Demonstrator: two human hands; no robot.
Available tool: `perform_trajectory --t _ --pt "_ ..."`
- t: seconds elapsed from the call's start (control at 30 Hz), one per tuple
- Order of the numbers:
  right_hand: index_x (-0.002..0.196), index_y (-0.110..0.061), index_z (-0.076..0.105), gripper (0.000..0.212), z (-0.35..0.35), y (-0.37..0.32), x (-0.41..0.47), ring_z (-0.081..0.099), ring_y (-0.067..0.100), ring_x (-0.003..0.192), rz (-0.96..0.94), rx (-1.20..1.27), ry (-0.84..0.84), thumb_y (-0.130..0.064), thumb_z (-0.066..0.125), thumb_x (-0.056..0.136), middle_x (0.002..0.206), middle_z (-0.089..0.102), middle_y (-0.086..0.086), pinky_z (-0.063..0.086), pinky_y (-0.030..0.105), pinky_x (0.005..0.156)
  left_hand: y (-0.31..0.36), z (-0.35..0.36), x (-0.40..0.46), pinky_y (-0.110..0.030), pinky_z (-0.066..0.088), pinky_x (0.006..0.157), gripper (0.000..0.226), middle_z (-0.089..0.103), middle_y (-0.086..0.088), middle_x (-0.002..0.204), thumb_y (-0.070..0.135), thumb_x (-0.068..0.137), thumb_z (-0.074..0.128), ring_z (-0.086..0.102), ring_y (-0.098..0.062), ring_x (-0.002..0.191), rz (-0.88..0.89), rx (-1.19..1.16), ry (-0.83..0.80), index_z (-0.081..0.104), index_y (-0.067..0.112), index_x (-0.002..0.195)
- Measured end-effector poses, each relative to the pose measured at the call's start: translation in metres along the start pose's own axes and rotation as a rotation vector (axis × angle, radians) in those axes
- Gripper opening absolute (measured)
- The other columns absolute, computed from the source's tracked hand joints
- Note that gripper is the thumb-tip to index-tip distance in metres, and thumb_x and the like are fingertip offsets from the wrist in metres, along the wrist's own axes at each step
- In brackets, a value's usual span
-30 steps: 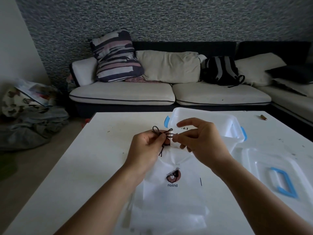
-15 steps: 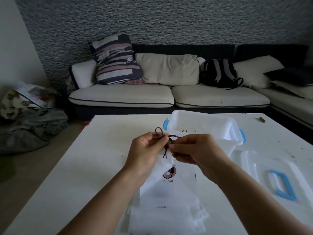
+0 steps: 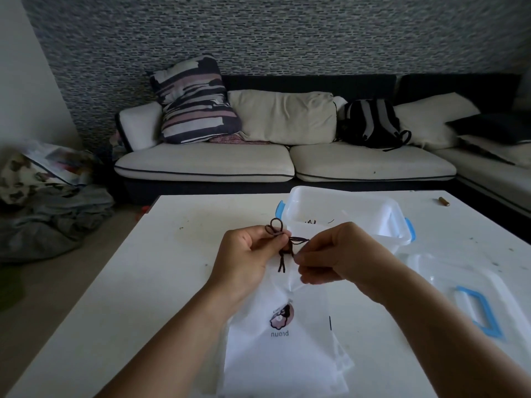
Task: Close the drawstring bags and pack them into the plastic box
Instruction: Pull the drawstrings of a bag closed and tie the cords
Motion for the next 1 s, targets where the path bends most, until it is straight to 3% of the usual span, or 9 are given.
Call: perform_trajectory --t 0.07,0.17,0.27,0.43,0.53,0.73,1.0 --pt "0.079 -0.002 0.077 0.012 0.002 -0.001 0.001 0.062 0.009 0.055 -0.062 -0.095 0.041 -0.013 0.082 0.079 0.066 0.071 0.006 0.048 0.016 0.052 -0.001 0.002 0.000 -0.030 0.057 0.087 0.010 0.078 -0.005 0.088 0.011 0.089 0.070 0.074 -0.019 0.087 0.004 -0.013 -0.015 0.080 0.015 0.087" --pt "0.083 -0.005 0.079 0.007 0.005 0.000 0.006 0.052 -0.003 0.048 -0.169 -0.028 0.066 -0.011 0.081 0.080 0.055 0.064 -0.011 0.036 0.005 0.051 -0.002 0.004 0.000 -0.029 0.056 0.090 0.011 0.078 -0.006 0.092 0.008 0.090 0.068 0.073 -0.019 0.092 0.021 -0.043 -0.012 0.079 0.011 0.092" --pt "0.087 -0.006 0.081 0.009 0.009 0.003 0.006 0.059 -0.001 0.058 -0.210 0.051 0.064 -0.007 0.080 0.079 0.072 0.075 -0.004 0.041 0.006 0.058 -0.003 0.003 0.000 -0.027 0.056 0.086 0.010 0.078 -0.010 0.093 0.008 0.090 0.069 0.074 -0.020 0.091 0.018 -0.103 0.006 0.078 0.007 0.093" --pt "0.092 -0.011 0.081 0.011 0.008 0.006 0.007 0.064 0.009 0.078 -0.210 0.015 0.020 -0.010 0.079 0.081 0.090 0.078 0.007 0.050 0.023 0.076 -0.002 0.001 0.000 -0.021 0.055 0.078 0.008 0.078 -0.008 0.089 0.010 0.086 0.072 0.074 -0.018 0.087 0.064 -0.083 0.018 0.079 0.009 0.090" --pt "0.091 -0.009 0.081 0.010 0.008 0.004 0.006 0.066 0.012 0.082 -0.273 -0.043 0.031 -0.006 0.078 0.082 0.090 0.078 0.008 0.053 0.027 0.081 -0.001 0.000 0.000 -0.021 0.056 0.081 0.009 0.079 -0.005 0.089 0.008 0.085 0.073 0.075 -0.017 0.089 0.107 -0.049 0.006 0.080 0.011 0.091" --pt "0.079 -0.016 0.080 0.009 0.020 0.001 0.002 0.070 0.005 0.064 -0.472 -0.192 0.236 -0.007 0.081 0.080 0.071 0.076 -0.005 0.054 0.018 0.061 0.001 -0.004 0.002 -0.017 0.054 0.081 0.015 0.079 0.005 0.087 0.006 0.086 0.073 0.075 -0.009 0.087 0.231 0.096 0.065 0.080 0.017 0.092" --pt "0.078 -0.003 0.063 0.019 0.018 0.002 0.007 0.052 0.008 0.042 -0.275 0.068 0.202 0.001 0.081 0.077 0.060 0.069 0.007 0.039 0.015 0.042 0.004 -0.006 0.000 -0.021 0.056 0.084 0.017 0.078 0.010 0.092 0.005 0.089 0.071 0.072 -0.005 0.090 0.435 0.334 0.030 0.080 0.016 0.098"
Point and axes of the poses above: each hand's wrist, its own x-axis towards the middle knuckle, its own z-axis out of the palm, y = z × x, the point moved 2 cm from there along x, towards the middle knuckle
